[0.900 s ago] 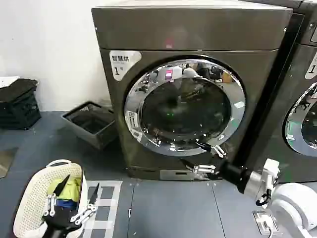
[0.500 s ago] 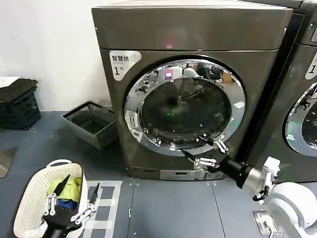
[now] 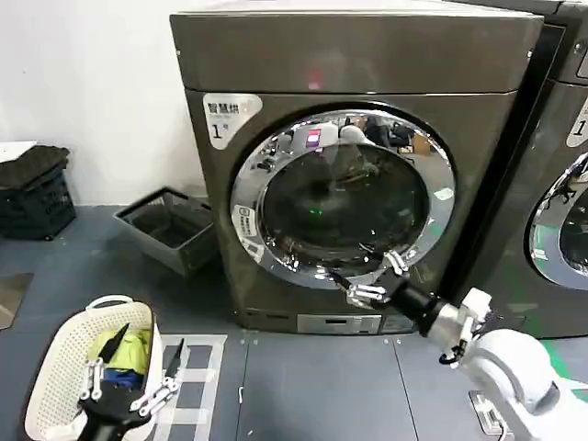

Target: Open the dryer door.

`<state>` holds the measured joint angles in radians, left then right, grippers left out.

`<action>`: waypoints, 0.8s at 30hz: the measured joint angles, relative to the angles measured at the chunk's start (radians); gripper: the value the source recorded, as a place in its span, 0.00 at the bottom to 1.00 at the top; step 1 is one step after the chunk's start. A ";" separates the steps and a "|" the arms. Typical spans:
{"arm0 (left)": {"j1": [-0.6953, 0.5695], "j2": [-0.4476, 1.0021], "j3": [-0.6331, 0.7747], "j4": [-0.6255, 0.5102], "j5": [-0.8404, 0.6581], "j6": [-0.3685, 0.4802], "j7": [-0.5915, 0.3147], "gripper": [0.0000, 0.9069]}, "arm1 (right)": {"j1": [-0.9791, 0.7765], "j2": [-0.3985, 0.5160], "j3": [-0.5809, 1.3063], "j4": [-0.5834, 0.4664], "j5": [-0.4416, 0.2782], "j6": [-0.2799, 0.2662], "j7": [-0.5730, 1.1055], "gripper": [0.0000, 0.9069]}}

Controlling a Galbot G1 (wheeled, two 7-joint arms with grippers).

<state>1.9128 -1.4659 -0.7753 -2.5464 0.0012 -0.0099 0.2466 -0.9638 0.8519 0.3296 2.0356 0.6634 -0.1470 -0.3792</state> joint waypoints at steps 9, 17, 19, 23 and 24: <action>0.000 -0.015 -0.001 -0.007 0.011 -0.005 0.014 1.00 | 0.139 0.036 -0.113 -0.134 -0.010 0.043 -0.047 1.00; 0.003 -0.030 -0.001 -0.017 0.019 -0.007 0.021 1.00 | 0.244 0.065 -0.191 -0.246 -0.032 0.064 -0.073 1.00; 0.004 -0.031 -0.001 -0.019 0.020 -0.008 0.022 1.00 | 0.266 0.072 -0.207 -0.269 -0.039 0.078 -0.078 1.00; 0.005 -0.035 -0.002 -0.020 0.022 -0.009 0.023 1.00 | 0.305 0.085 -0.238 -0.310 -0.043 0.093 -0.082 1.00; 0.006 -0.036 -0.002 -0.020 0.023 -0.009 0.023 1.00 | 0.314 0.089 -0.246 -0.321 -0.043 0.099 -0.082 1.00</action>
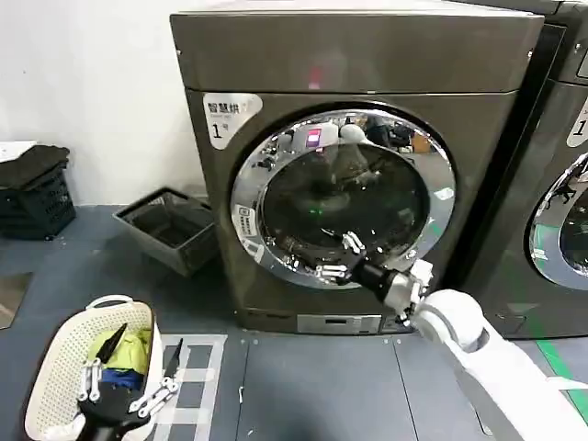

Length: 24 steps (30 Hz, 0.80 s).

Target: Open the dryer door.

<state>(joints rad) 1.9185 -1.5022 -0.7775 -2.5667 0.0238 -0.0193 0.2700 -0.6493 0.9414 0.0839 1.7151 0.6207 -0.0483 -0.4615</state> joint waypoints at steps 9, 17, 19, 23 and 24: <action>0.012 -0.009 0.000 -0.002 0.008 -0.004 0.002 1.00 | 0.073 0.038 -0.052 -0.078 -0.004 0.015 -0.007 1.00; 0.020 -0.015 0.000 -0.002 0.012 -0.006 0.003 1.00 | 0.124 0.071 -0.088 -0.129 -0.018 0.019 -0.007 1.00; 0.020 -0.017 0.001 -0.002 0.013 -0.006 0.003 1.00 | 0.135 0.079 -0.097 -0.141 -0.020 0.020 -0.007 1.00; 0.021 -0.019 0.001 -0.002 0.015 -0.009 0.004 1.00 | 0.159 0.099 -0.115 -0.165 -0.024 0.020 -0.008 1.00; 0.021 -0.020 0.001 -0.002 0.015 -0.009 0.005 1.00 | 0.166 0.106 -0.122 -0.174 -0.025 0.021 -0.008 1.00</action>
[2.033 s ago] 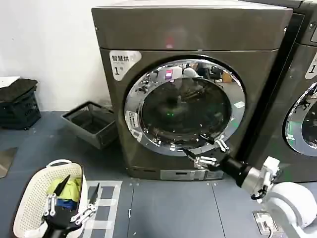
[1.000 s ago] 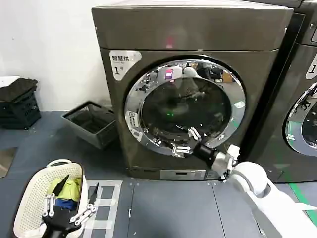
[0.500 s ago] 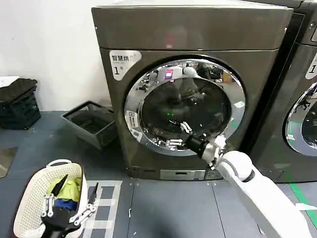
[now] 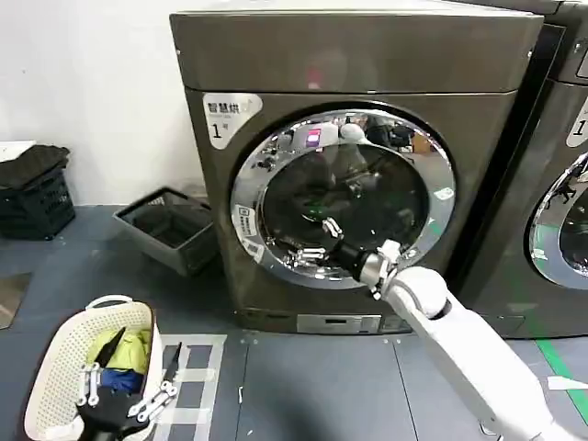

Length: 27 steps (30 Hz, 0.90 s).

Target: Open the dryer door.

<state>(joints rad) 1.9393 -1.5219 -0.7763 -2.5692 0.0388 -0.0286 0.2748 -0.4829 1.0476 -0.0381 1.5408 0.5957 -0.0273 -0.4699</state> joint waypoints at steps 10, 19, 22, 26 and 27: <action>0.003 -0.005 -0.002 0.000 0.001 -0.004 0.005 1.00 | 0.053 0.044 -0.042 -0.065 -0.013 0.004 -0.005 1.00; 0.003 -0.008 -0.002 0.000 0.001 -0.006 0.009 1.00 | 0.091 0.082 -0.074 -0.120 -0.019 0.009 -0.008 1.00; 0.006 -0.009 -0.004 0.000 0.001 -0.007 0.010 1.00 | 0.101 0.095 -0.083 -0.138 -0.021 0.010 -0.010 1.00; 0.011 -0.013 -0.004 0.000 0.000 -0.009 0.011 1.00 | 0.113 0.111 -0.093 -0.159 -0.026 0.011 -0.014 1.00; 0.012 -0.013 -0.004 0.000 0.001 -0.009 0.011 1.00 | 0.116 0.115 -0.095 -0.163 -0.027 0.011 -0.015 1.00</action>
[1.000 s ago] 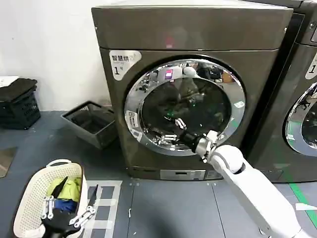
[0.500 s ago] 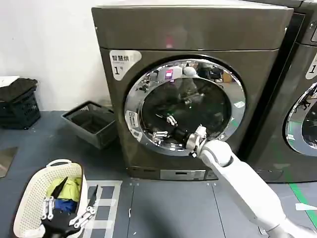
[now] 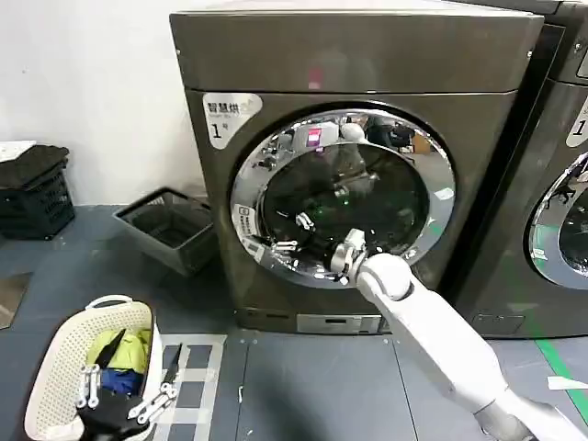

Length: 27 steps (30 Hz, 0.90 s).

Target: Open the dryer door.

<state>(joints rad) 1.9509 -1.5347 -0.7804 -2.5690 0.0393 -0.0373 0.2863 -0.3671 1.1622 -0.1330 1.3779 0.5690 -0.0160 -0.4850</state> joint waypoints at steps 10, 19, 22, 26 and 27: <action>0.000 0.002 -0.004 0.000 -0.001 -0.001 0.001 1.00 | 0.028 0.032 -0.020 -0.030 -0.004 -0.001 -0.010 1.00; 0.000 0.001 -0.005 0.000 -0.002 -0.001 0.001 1.00 | 0.042 0.042 -0.032 -0.040 -0.002 0.014 -0.051 1.00; 0.000 0.001 -0.005 0.000 -0.002 -0.001 0.001 1.00 | 0.044 0.039 -0.035 -0.042 0.003 0.031 -0.071 1.00; -0.002 0.000 -0.005 0.000 -0.003 -0.001 0.002 1.00 | 0.044 0.028 -0.037 -0.041 0.013 0.051 -0.115 1.00; -0.003 0.000 -0.005 0.000 -0.003 -0.001 0.002 1.00 | 0.044 0.025 -0.038 -0.039 0.016 0.056 -0.123 1.00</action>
<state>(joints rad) 1.9481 -1.5344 -0.7852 -2.5690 0.0367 -0.0385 0.2880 -0.3233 1.1871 -0.1707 1.3387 0.5845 0.0405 -0.6081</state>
